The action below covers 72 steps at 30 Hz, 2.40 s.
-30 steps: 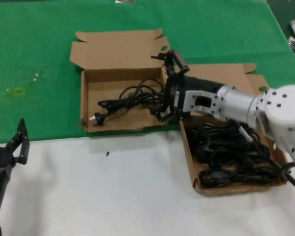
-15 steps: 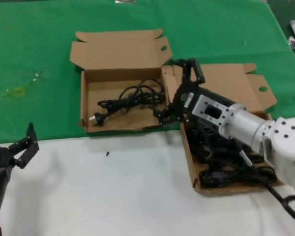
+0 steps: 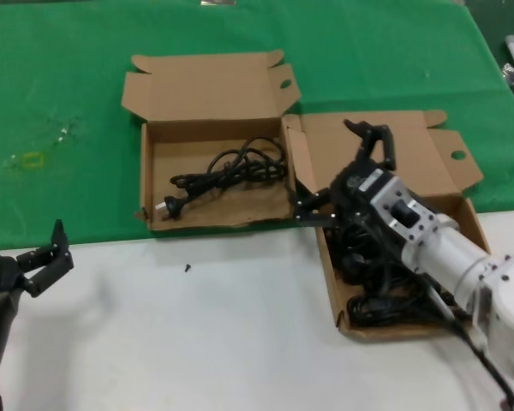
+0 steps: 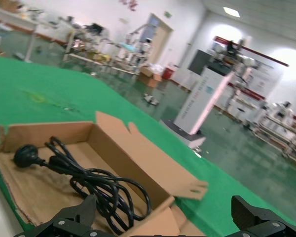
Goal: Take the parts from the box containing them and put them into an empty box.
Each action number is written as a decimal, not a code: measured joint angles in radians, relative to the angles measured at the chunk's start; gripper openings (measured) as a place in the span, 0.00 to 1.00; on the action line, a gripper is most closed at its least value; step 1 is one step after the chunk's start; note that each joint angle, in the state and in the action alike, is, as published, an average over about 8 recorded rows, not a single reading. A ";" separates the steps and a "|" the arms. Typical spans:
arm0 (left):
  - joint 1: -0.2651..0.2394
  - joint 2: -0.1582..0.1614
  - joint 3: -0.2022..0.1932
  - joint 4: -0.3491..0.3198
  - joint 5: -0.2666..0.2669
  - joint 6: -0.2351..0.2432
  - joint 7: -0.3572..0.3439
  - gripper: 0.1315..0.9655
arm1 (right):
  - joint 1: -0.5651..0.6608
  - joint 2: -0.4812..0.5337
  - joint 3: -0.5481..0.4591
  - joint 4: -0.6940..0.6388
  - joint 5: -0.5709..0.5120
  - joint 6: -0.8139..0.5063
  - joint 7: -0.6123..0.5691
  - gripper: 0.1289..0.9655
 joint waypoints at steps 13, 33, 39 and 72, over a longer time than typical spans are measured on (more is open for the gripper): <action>0.000 0.000 0.000 0.000 0.000 0.000 0.000 1.00 | -0.168 -0.004 0.069 0.130 0.053 0.141 0.150 1.00; 0.000 0.000 0.000 0.000 0.000 0.000 0.000 1.00 | -0.347 -0.007 0.143 0.270 0.110 0.291 0.311 1.00; 0.000 0.000 0.000 0.000 0.000 0.000 0.000 1.00 | -0.348 -0.007 0.143 0.270 0.110 0.291 0.311 1.00; 0.000 0.000 0.000 0.000 0.000 0.000 0.000 1.00 | -0.348 -0.007 0.143 0.270 0.110 0.291 0.311 1.00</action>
